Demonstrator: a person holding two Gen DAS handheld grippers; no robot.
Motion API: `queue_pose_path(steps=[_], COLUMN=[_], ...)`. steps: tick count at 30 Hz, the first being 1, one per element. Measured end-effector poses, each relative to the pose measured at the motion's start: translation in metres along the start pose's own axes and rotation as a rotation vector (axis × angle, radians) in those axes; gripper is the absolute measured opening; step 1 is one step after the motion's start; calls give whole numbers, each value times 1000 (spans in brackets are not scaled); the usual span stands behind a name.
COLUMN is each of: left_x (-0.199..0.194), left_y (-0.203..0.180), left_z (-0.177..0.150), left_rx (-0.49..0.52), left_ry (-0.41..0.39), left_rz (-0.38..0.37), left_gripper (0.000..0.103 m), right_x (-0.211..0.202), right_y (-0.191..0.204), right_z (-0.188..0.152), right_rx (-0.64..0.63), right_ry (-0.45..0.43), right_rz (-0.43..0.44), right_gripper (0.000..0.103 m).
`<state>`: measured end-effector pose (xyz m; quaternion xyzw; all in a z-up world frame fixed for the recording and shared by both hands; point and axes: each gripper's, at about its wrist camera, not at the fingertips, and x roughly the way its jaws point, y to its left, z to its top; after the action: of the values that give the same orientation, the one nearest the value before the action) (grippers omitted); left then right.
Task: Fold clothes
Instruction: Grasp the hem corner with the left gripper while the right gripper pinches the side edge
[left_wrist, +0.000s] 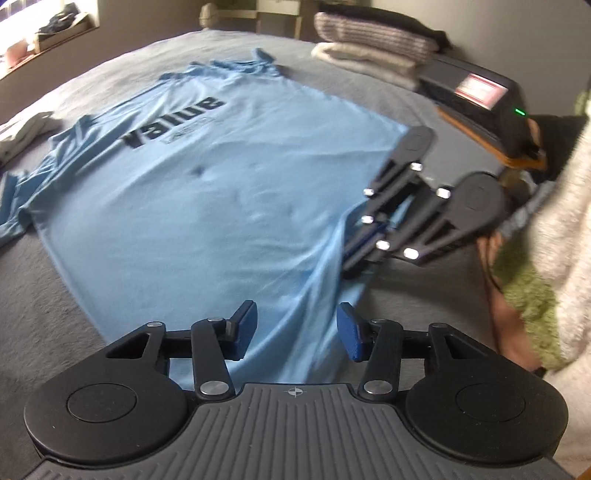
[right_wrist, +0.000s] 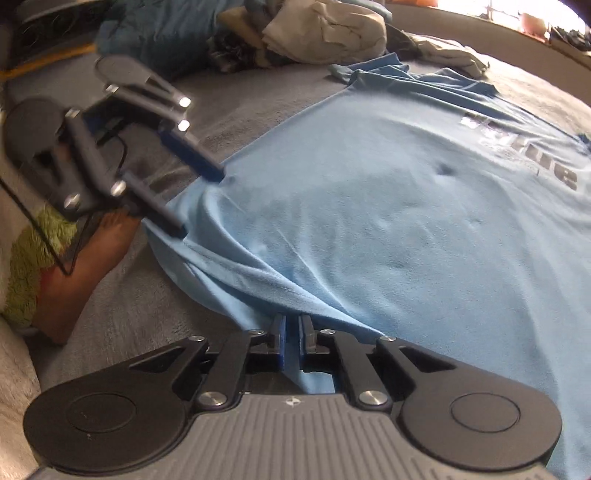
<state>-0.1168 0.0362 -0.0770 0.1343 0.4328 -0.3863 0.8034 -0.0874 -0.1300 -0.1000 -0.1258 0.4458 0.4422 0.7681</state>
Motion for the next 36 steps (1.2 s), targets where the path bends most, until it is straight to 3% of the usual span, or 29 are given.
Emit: queue_pose_path(steps=[4,7,11,16,24,27,30,36], left_x=[22,40,48,47,56,58,58,45], left_y=[-25,-30,-27,-24,-14,-14,-16,-8], left_z=[-3,-5,-6,-9,-5,-4,-5,-3], left_rx=[81,113,124,113,59,58,73,10], left_ry=[41,82,103,92,99,93,75,68], left_rz=[-117,-112,-51,-26,-5,11,50,-30], left_gripper=[42,40,38,37,21,16,0,0], right_x=[8,11,4,-22,-19,-14,-10,-25], right_y=[-20,-27,-31,-20,29,28,18,-12], right_z=[5,4,3,-2,-15,-15,-12,-6], right_rx=[94,143,190,128,-230,-238,-216,-52], right_ry=[10,12,8,-31,68,67,55,5], right_rz=[18,38,65,93,53,32,5,6], right_gripper=[1,0,2,3,3,3,3,3])
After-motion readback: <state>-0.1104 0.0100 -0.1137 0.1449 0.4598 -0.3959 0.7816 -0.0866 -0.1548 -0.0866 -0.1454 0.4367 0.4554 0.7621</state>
